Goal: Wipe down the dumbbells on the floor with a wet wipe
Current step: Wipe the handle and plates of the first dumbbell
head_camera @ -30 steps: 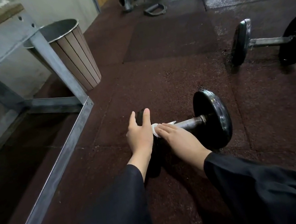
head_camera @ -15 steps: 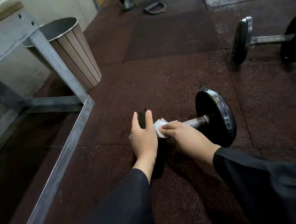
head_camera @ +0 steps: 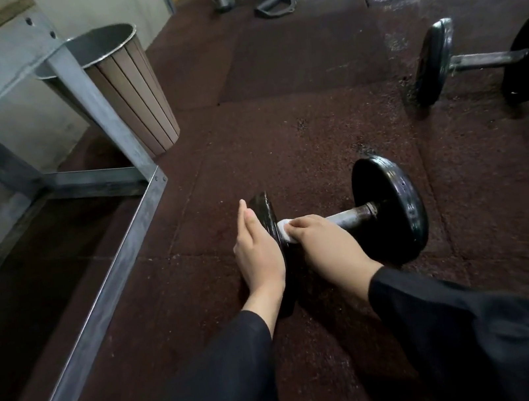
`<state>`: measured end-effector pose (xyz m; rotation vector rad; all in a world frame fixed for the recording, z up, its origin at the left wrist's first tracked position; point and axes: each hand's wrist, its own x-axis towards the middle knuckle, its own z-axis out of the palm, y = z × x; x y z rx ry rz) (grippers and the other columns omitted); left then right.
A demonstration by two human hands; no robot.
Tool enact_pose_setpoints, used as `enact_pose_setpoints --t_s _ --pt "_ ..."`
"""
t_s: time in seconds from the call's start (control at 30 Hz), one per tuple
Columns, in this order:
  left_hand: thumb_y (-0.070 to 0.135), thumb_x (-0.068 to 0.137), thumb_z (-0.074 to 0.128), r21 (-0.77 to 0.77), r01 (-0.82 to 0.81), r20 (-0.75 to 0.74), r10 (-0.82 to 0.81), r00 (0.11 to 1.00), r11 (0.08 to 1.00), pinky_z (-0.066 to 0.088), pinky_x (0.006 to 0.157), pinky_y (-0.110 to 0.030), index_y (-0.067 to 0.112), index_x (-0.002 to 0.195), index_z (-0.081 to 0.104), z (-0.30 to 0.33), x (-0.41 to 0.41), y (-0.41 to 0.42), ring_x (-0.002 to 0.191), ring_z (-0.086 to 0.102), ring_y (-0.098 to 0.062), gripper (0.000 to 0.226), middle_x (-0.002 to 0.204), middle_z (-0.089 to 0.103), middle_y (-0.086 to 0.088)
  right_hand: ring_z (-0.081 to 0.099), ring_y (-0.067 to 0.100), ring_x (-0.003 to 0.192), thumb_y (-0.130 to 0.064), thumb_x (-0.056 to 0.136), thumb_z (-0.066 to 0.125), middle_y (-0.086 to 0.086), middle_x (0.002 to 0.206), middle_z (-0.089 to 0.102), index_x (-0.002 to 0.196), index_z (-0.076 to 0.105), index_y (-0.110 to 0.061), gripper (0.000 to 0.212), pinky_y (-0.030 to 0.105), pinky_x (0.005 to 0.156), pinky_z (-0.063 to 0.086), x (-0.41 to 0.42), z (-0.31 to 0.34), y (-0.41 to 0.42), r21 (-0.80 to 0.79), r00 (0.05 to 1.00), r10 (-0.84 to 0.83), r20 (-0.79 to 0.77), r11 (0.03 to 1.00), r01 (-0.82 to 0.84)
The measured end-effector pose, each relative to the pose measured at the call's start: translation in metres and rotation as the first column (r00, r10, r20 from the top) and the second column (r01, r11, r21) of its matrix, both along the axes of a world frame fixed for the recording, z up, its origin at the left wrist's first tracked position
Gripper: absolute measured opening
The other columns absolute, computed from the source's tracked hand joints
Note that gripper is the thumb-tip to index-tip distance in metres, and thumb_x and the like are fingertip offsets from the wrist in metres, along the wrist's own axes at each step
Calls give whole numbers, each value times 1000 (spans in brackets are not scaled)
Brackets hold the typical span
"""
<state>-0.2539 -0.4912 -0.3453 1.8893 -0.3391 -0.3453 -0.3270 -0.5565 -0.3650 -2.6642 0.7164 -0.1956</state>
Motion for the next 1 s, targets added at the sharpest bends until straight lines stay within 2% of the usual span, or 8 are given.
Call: enact_pose_setpoints --t_s 0.1,0.2,0.3,0.37,0.6,0.77,0.87,1.0 --pt "26 102 25 4 7 5 -7 1000 1000 22 93 -8 18 141 41 0 0 -1 137 36 -13 43 147 43 1 48 26 121 -1 91 40 11 125 57 120 58 -1 34 31 108 35 0 -7 1 3 998 30 56 1000 -30" --pt "26 102 25 26 16 4 -16 1000 1000 21 98 -11 18 142 40 2 3 -4 137 35 -13 43 147 42 1 63 27 110 -3 74 36 12 116 67 112 67 -1 48 20 103 30 -15 -16 4 -158 992 73 107 986 -55" --pt "27 102 25 35 14 -16 -14 1000 999 23 101 -14 18 142 39 3 6 -5 138 35 -13 44 148 42 2 59 27 115 -4 76 33 10 124 63 116 65 -2 50 12 111 0 -29 -34 7 -216 988 155 24 965 -146" --pt "27 102 25 32 14 -16 -13 1000 999 23 102 -15 18 142 40 4 5 -6 138 34 -13 44 148 42 2 54 30 120 -5 82 35 11 131 57 122 59 -1 47 16 113 -6 -33 -44 8 -194 980 198 27 963 -189" --pt "27 102 25 29 12 -20 -12 1000 999 22 102 -14 17 142 39 5 6 -7 138 34 -13 44 148 41 1 59 29 115 -5 82 37 12 123 63 114 64 2 43 34 115 5 -33 -50 7 -377 978 208 17 907 -186" --pt "26 102 25 31 8 2 -8 1000 999 24 99 -14 16 142 41 5 5 -6 137 36 -14 44 147 42 1 9 16 144 -5 84 34 6 138 46 128 47 0 46 30 117 1 -54 -53 -10 -452 981 158 111 887 -92" --pt "26 102 26 30 -4 3 4 1000 1000 23 100 -13 15 141 42 4 4 -5 137 36 -13 43 147 43 1 52 32 123 -3 82 35 16 127 59 119 60 3 45 33 115 8 -47 -49 -7 -408 984 118 134 911 -54" --pt "29 102 28 44 4 4 -4 1000 999 21 98 -12 16 141 41 6 3 -5 137 36 -15 44 147 43 0 67 30 102 -7 75 35 13 109 70 105 70 -1 46 30 100 42 -27 -38 -5 -386 977 158 140 918 -93"
